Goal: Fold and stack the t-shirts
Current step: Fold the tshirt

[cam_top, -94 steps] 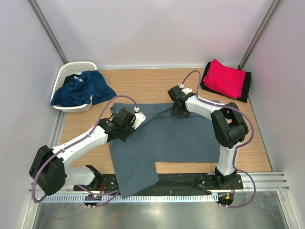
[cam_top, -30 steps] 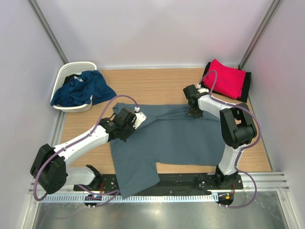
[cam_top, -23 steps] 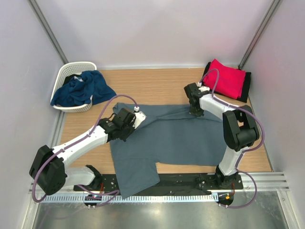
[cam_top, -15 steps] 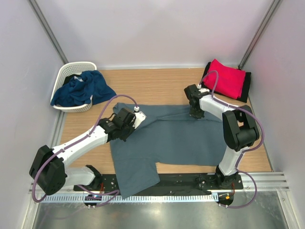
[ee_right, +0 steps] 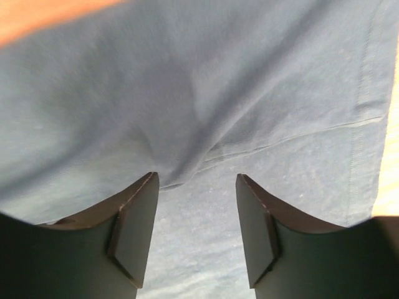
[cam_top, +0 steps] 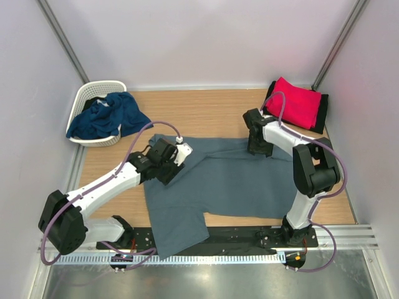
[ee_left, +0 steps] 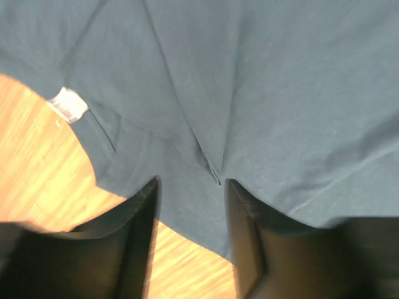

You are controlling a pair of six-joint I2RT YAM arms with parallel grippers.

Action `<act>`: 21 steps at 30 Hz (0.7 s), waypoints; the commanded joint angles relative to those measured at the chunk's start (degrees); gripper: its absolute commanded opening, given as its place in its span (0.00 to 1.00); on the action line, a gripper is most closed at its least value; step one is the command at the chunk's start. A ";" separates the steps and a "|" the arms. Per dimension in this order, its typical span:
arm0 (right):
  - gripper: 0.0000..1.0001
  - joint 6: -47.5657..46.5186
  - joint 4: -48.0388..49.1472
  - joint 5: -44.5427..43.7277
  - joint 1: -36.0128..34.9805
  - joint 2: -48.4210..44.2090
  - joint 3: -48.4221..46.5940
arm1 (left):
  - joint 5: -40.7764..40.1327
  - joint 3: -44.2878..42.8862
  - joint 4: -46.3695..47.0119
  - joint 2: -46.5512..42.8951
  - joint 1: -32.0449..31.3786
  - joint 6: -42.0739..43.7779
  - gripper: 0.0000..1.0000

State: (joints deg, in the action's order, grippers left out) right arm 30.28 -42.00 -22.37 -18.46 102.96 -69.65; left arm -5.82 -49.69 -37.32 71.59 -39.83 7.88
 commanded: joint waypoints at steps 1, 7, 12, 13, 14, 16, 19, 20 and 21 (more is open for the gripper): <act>0.59 -1.37 -2.12 0.93 0.88 -5.83 -4.18 | 3.45 -4.88 -1.17 -2.68 0.02 -1.99 0.56; 0.63 -0.67 -3.88 -0.48 3.60 -11.01 -2.88 | -2.44 -10.77 8.30 -0.85 0.37 -10.31 0.94; 0.64 2.32 -0.90 -1.10 10.18 -17.34 3.98 | -2.26 -19.29 9.81 11.62 0.72 -25.07 0.86; 0.64 2.76 -0.11 -0.92 12.63 -18.48 6.78 | -2.96 -20.26 10.07 14.51 0.72 -26.41 0.82; 0.65 3.11 1.38 -0.75 14.31 -20.50 8.20 | -4.01 -20.36 10.34 15.50 0.81 -27.82 0.80; 0.64 4.16 3.14 -0.13 17.65 -22.09 12.40 | -5.07 -19.57 11.30 17.17 1.69 -31.42 0.73; 0.64 4.70 6.92 2.24 22.93 -24.03 16.20 | -4.99 -17.46 14.46 17.53 3.97 -34.76 0.66; 0.64 4.96 8.67 3.90 25.03 -24.21 18.12 | -4.55 -16.06 15.25 17.70 4.58 -35.03 0.64; 0.64 4.96 9.47 4.61 26.01 -24.29 18.75 | -3.94 -15.44 16.74 17.88 5.63 -35.12 0.64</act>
State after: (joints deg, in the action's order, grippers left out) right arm 33.34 -38.28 -20.60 4.95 80.66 -53.15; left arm -8.97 -66.41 -26.24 90.50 -36.77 -21.85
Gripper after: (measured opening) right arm 0.640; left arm 0.647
